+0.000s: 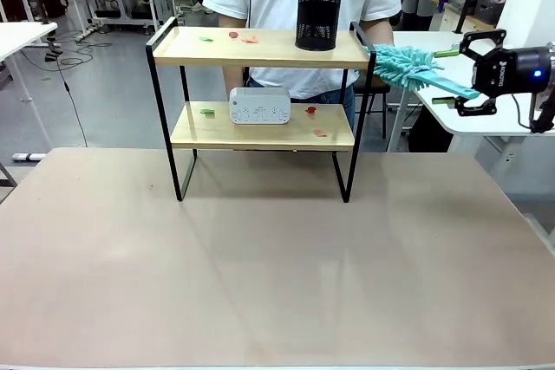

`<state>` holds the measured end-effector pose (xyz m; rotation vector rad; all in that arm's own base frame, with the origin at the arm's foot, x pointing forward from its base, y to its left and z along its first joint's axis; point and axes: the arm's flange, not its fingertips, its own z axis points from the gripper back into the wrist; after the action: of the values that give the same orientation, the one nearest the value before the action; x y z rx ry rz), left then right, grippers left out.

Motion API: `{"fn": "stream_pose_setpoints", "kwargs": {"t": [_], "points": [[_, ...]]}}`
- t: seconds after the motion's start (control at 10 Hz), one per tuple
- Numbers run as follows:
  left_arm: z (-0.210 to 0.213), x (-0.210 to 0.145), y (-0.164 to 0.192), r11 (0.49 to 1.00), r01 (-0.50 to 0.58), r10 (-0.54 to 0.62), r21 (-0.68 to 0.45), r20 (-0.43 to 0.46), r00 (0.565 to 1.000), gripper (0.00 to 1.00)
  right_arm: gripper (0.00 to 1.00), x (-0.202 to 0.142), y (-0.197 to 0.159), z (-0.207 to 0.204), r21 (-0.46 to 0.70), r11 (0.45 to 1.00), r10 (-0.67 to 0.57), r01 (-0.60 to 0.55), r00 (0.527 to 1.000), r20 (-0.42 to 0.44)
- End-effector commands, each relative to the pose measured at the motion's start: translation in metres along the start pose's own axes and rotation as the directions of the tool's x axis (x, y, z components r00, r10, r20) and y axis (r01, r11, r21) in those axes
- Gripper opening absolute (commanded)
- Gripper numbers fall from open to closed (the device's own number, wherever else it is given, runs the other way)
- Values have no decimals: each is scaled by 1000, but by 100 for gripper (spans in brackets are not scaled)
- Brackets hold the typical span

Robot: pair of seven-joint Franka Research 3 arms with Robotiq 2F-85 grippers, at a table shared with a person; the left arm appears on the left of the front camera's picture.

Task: Clean the shelf.
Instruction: Pick up the Duster from the human.

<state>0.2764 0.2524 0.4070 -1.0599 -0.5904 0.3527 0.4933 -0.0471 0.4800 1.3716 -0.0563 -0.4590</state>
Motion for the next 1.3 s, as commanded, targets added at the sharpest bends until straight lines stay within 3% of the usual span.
{"fn": "stream_pose_setpoints", "kwargs": {"t": [0.0,0.1,0.3,0.4,0.5,1.2], "points": [[1,0,1,999,27,-27,-23,9,1000,100,9,3,3,0,58,998,31,-33,999,23],[1,0,1,999,27,-27,-23,9,1000,100,0,4,3,0,56,998,34,-36,999,26],[1,0,1,999,27,-27,-23,9,1000,100,0,4,3,-2,50,998,33,-34,999,13],[1,0,1,999,27,-27,-23,9,1000,100,7,4,3,-3,46,998,32,-32,999,6],[1,0,1,999,27,-27,-23,9,1000,100,0,3,3,-3,42,999,33,-33,999,3],[1,0,1,999,27,-27,-23,9,1000,100,0,3,0,-1,11,999,54,-53,998,-36]]}}
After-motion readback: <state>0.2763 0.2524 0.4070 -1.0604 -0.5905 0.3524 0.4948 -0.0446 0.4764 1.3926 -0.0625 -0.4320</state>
